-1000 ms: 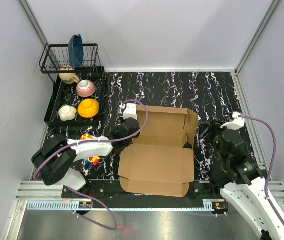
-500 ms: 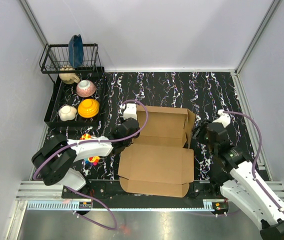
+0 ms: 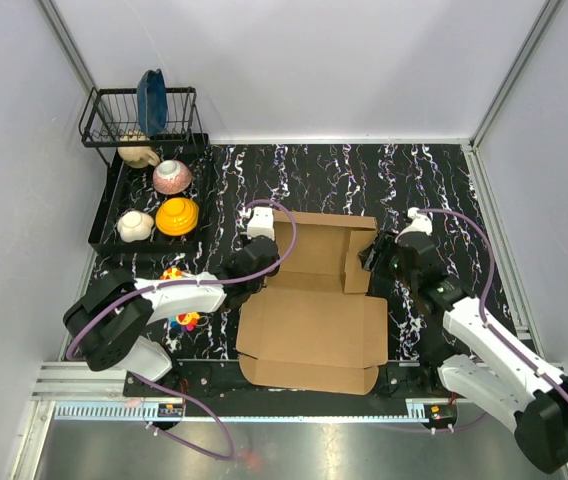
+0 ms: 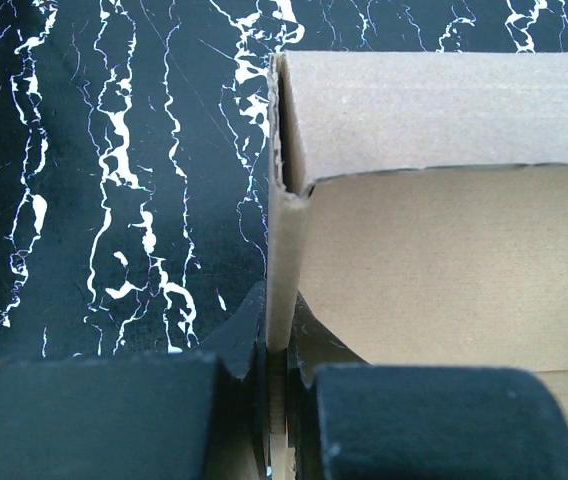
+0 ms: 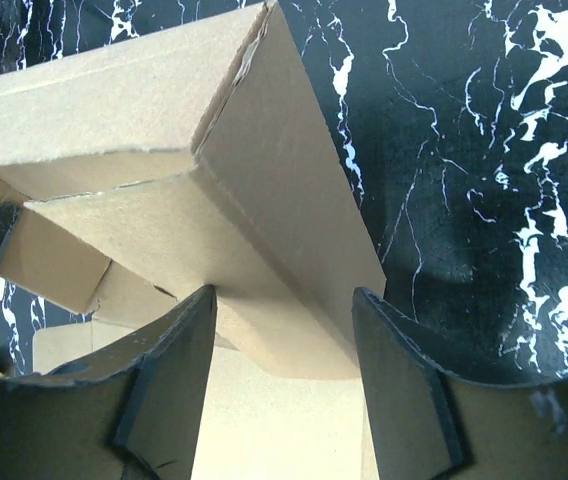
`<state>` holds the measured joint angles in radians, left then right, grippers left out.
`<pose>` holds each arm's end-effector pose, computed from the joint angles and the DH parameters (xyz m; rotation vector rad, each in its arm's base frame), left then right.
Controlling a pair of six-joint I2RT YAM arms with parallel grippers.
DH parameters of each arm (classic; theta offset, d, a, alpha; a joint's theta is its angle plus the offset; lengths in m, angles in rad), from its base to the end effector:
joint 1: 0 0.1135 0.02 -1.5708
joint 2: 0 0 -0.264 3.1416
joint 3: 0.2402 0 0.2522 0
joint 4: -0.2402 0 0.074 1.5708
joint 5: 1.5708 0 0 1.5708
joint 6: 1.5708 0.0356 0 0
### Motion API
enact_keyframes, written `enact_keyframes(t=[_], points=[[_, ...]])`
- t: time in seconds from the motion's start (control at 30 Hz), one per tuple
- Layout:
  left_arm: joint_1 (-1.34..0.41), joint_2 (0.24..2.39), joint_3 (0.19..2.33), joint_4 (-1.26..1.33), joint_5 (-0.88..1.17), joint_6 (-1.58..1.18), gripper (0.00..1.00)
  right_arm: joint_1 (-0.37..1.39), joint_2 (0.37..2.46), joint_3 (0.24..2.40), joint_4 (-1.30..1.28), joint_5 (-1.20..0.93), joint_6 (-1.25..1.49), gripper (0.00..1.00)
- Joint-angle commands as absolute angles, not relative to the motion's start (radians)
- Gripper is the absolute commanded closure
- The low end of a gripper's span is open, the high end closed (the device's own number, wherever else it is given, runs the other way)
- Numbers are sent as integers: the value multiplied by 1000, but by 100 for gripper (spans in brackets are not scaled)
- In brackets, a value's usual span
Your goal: Fold the paper box
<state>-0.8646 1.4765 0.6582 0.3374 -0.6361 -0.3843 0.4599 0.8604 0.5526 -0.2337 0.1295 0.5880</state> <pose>0.2091 -0.2125 0.1910 0.0844 1.9540 -0.1675 0.1751 0.0816 0.2403 0.2157 2.1350 0.4863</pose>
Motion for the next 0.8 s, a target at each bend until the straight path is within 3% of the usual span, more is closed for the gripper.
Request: enact_keyframes(t=[0.0, 0.1, 0.2, 0.6, 0.7, 0.73, 0.77], points=[[-864, 1476, 644, 319, -592, -368, 100, 465, 931, 554, -118, 123, 560, 35], [-862, 1474, 643, 330, -583, -361, 100, 465, 985, 558, -84, 149, 551, 36], [-864, 1477, 638, 341, -581, -359, 100, 465, 1020, 558, -57, 181, 542, 44], [-871, 1468, 638, 334, -566, -371, 100, 465, 1066, 531, -25, 290, 522, 91], [-873, 1468, 640, 333, -568, -371, 100, 465, 1081, 531, -26, 323, 531, 95], [-874, 1467, 641, 333, -566, -371, 100, 465, 1088, 532, -26, 333, 532, 94], [-876, 1468, 641, 333, -565, -371, 100, 465, 1095, 540, -26, 337, 526, 85]])
